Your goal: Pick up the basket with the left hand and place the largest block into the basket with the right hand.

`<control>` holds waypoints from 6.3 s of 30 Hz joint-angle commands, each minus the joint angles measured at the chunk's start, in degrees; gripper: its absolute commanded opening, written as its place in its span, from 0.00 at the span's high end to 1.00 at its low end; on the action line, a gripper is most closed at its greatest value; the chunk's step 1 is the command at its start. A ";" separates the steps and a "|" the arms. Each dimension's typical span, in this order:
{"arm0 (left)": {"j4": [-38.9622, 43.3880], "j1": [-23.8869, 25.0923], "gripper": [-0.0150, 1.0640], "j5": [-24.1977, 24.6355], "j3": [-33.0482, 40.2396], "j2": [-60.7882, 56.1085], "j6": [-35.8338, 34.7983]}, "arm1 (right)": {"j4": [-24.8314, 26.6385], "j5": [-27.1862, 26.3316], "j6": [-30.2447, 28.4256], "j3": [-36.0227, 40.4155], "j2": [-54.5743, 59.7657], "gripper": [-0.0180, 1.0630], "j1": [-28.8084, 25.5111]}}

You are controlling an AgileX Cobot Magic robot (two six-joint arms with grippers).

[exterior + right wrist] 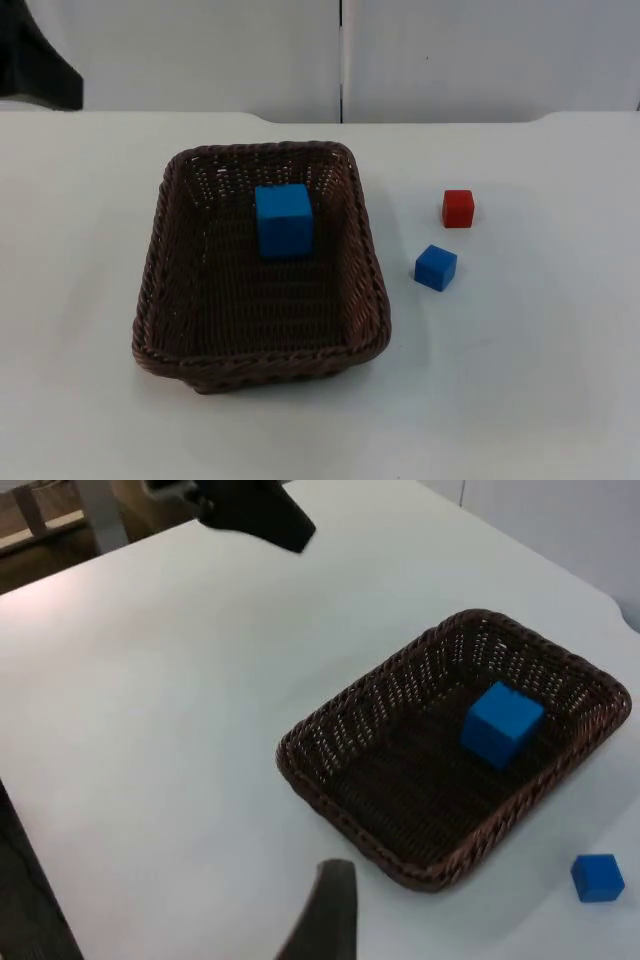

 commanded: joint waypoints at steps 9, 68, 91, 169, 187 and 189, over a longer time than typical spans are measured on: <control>1.30 -0.08 0.01 5.48 0.69 -16.82 0.10 | -0.07 -0.93 0.22 8.85 -13.80 0.28 -0.20; 37.79 0.02 0.01 29.88 14.89 -67.33 -32.48 | -9.27 21.46 12.74 16.95 -44.48 0.28 -0.20; 38.10 0.02 0.01 29.88 14.89 -67.33 -32.80 | -10.41 21.71 12.88 20.88 -44.48 0.28 -0.20; 38.11 0.02 0.01 29.88 14.89 -67.33 -32.67 | -10.26 21.60 12.87 20.88 -44.48 0.01 -11.53; 38.11 0.02 0.01 29.88 14.89 -67.33 -32.67 | -10.26 21.60 12.87 20.88 -44.48 0.01 -38.79; 38.11 0.02 0.01 29.88 14.89 -67.33 -32.67 | -10.26 21.60 12.87 20.88 -44.48 0.01 -39.86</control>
